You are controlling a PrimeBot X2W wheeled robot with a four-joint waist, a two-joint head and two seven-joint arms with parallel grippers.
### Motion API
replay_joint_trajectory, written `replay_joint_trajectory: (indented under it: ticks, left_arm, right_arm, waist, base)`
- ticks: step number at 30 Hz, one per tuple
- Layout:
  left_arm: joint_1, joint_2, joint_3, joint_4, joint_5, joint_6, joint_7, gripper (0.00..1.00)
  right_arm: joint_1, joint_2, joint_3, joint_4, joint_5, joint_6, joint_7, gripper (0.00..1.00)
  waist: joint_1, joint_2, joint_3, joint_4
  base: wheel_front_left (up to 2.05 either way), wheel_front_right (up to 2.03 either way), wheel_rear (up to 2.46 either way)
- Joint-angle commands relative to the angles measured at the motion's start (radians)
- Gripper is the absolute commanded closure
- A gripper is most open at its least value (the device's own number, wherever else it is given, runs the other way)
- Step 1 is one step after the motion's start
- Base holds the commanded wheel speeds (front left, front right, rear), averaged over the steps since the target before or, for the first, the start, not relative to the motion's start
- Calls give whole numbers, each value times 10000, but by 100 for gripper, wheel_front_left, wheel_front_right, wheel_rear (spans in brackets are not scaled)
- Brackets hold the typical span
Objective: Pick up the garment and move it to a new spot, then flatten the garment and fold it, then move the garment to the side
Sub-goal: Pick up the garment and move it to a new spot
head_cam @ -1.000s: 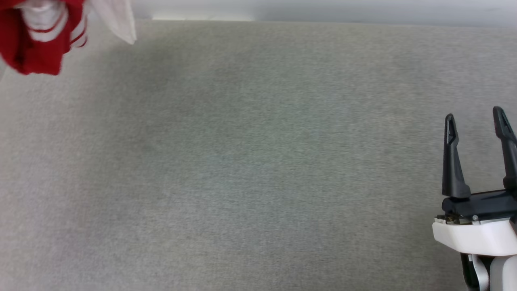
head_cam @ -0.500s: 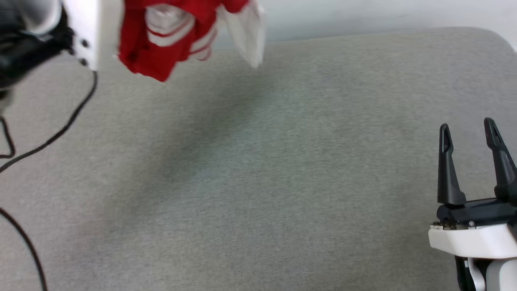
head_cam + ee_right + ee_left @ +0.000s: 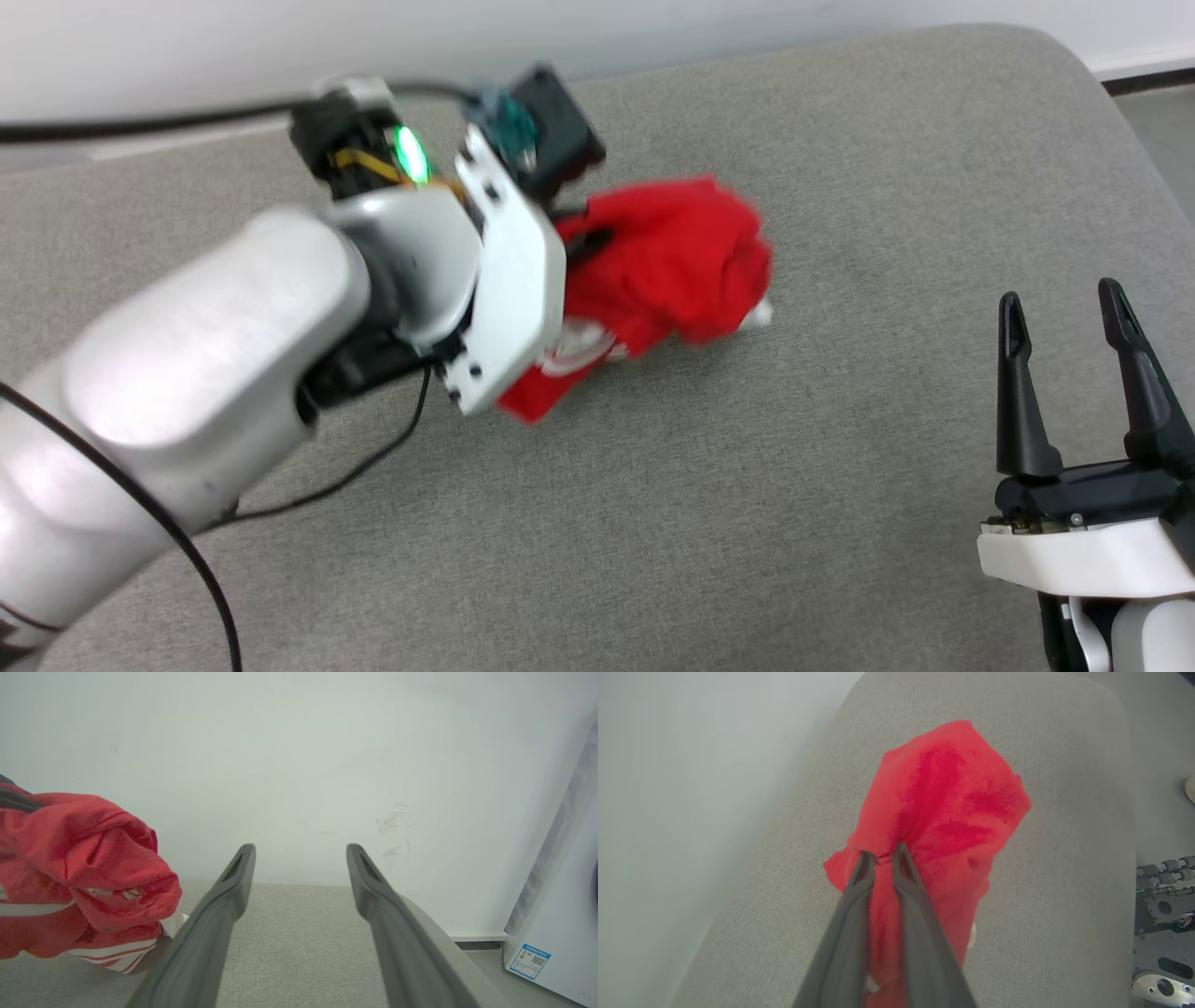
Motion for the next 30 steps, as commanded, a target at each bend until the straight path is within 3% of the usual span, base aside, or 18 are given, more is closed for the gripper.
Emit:
replay_joint_trajectory:
  ticks: [1, 9, 18, 19, 20, 21, 26, 30]
  left_arm:
    - [254, -65, -218, 113, 86, 4, -99, 100]
    - [2001, -403, -1505, 1202, 120, 4, -674, 100]
    - [3708, -911, -1730, 1592, 470, 2, -667, 100]
    - [3703, -973, -1724, 1621, 529, 2, -932, 42]
    - [3703, -973, -1724, 1621, 529, 2, -932, 42]
    - [3625, -1030, -1610, 1691, 589, 2, -1280, 0]
    - [3469, -1273, -773, 1781, 785, 256, -3224, 0]
    - [3687, -1170, 30, 1645, 1238, 1162, -5007, 0]
  right_arm:
    - [-87, 18, 4, -10, 41, -5, -22, 0]
    - [-174, 20, 36, 106, -44, -5, -21, 0]
    - [-36, 20, -32, 224, -150, -5, -22, 0]
    - [7, 19, -42, 247, -171, -7, -21, 0]
    - [7, 19, -42, 247, -171, -7, -21, 0]
    - [43, 19, -53, 264, -183, -7, -21, 0]
    - [296, 19, -47, 403, -254, -7, -21, 0]
    - [451, 19, -107, 490, -300, -7, -21, 0]
  waist:
    - [1, 0, 116, 37]
    - [1, 0, 419, 363]
    - [1, 0, 343, 795]
    - [1, 0, 284, 853]
    - [1, 0, 284, 853]
    - [1, 0, 213, 919]
    - [1, 0, -234, 1197]
    - [1, 0, -535, 1400]
  base:
    - [0, 0, 0]
    - [0, 0, 0]
    - [0, 0, 0]
    - [0, 0, 0]
    - [0, 0, 0]
    - [0, 0, 0]
    - [0, 0, 0]
    - [0, 0, 0]
